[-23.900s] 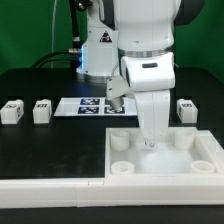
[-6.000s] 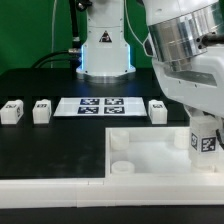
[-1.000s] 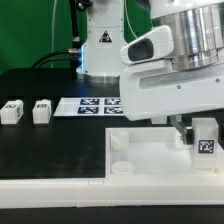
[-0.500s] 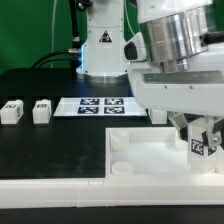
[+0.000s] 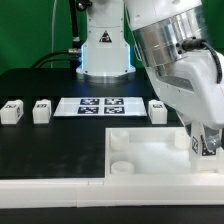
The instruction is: Assemble one leg
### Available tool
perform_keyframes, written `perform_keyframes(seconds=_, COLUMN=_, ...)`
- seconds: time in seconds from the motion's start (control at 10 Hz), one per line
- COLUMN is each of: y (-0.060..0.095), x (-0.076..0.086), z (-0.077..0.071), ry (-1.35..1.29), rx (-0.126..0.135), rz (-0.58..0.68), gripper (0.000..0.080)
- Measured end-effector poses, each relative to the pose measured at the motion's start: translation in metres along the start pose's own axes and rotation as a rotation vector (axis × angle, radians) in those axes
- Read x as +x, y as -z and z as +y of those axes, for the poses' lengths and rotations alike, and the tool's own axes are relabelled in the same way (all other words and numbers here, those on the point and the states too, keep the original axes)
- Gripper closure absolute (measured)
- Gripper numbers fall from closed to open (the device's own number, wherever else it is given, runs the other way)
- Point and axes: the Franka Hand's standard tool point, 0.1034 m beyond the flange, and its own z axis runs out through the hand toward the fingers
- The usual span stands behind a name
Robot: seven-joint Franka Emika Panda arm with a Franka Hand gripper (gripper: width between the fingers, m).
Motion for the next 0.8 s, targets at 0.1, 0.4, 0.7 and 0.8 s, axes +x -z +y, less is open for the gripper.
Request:
perform_keyframes(seconds=0.1, y=0.000, x=-0.001, z=0.000, ry=0.066, rx=-0.006, rz=0.006, gripper=0.0230)
perform_keyframes(seconds=0.4, y=0.001, x=-0.020, z=-0.002, ry=0.664, rx=-0.066, rz=0.072, gripper=0.0155)
perform_keyframes(seconds=0.7, y=0.000, x=-0.013, z=-0.001, ry=0.955, rx=-0.080, rz=0.063, gripper=0.0151)
perform_keyframes(seconds=0.8, y=0.001, x=-0.009, z=-0.008, ry=1.184, rx=-0.107, rz=0.085, gripper=0.0151)
